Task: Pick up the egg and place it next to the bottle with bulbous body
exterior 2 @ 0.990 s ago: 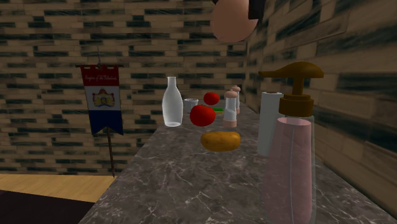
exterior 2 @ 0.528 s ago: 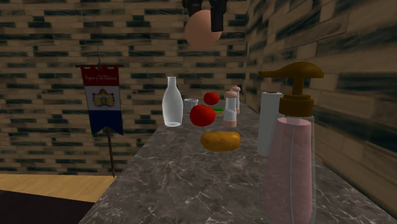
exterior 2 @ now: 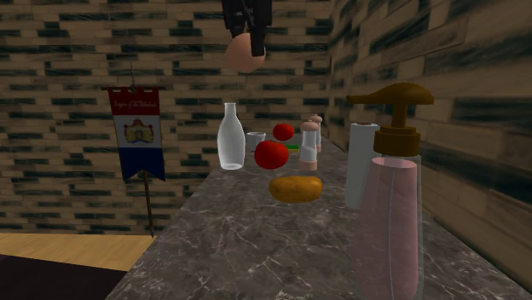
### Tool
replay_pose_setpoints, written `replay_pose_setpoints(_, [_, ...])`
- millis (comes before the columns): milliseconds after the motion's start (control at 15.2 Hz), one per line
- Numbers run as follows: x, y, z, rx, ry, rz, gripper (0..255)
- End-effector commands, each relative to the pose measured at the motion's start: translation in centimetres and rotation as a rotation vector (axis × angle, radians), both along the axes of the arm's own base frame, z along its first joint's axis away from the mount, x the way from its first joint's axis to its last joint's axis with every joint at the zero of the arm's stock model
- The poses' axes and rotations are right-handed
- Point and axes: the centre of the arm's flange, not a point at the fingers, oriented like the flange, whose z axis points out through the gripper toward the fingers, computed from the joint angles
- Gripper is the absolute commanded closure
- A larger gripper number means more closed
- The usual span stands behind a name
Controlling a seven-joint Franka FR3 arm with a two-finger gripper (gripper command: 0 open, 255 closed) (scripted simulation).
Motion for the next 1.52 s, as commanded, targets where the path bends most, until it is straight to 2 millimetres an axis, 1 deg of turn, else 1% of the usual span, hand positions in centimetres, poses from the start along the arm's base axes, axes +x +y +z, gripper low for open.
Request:
replay_pose_setpoints(0, [-1.7,2.3,0.0,0.000,0.000,-0.001,255])
replay_pose_setpoints(1452, [-19.0,25.6,0.0,0.000,0.000,-0.001,255])
